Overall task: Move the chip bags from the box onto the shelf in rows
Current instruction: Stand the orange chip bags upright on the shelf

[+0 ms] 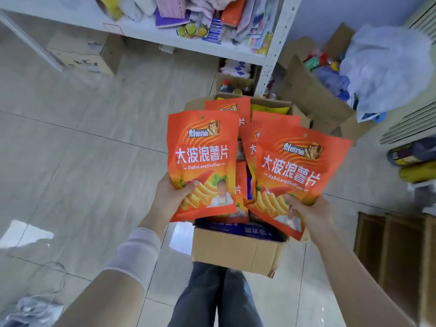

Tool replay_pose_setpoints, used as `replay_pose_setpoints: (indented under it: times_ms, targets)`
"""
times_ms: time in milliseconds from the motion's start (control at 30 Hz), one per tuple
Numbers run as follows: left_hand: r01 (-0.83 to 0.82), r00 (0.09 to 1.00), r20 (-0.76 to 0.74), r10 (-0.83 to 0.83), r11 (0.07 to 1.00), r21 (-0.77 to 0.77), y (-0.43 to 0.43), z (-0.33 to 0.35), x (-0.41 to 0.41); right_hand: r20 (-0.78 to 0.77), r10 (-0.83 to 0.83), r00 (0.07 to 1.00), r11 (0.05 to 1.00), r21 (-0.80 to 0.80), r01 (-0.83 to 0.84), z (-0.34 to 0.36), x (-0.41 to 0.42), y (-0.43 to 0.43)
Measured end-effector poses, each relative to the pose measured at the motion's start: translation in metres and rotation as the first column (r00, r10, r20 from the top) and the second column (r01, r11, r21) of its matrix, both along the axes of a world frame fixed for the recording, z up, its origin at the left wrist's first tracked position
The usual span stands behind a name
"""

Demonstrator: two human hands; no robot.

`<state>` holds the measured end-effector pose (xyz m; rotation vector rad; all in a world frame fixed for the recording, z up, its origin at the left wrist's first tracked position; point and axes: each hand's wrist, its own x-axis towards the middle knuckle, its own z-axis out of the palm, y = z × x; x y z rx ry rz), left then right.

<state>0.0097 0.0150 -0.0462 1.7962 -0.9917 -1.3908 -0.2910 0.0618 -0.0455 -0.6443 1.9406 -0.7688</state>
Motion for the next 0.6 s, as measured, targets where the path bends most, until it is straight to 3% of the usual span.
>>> replay_pose_setpoints:
  times_ms: [233, 600]
  targets:
    - [-0.030, 0.999, -0.015, 0.029, 0.996, -0.086, 0.003, 0.055, 0.084, -0.008, 0.050, 0.999, 0.998, -0.048, -0.050, 0.027, 0.068, -0.025]
    - [-0.138, 0.987, -0.109, 0.120, 0.975, -0.176, -0.002, 0.122, 0.316, -0.008, 0.199, 0.980, 0.971, -0.135, -0.199, 0.080, 0.276, -0.079]
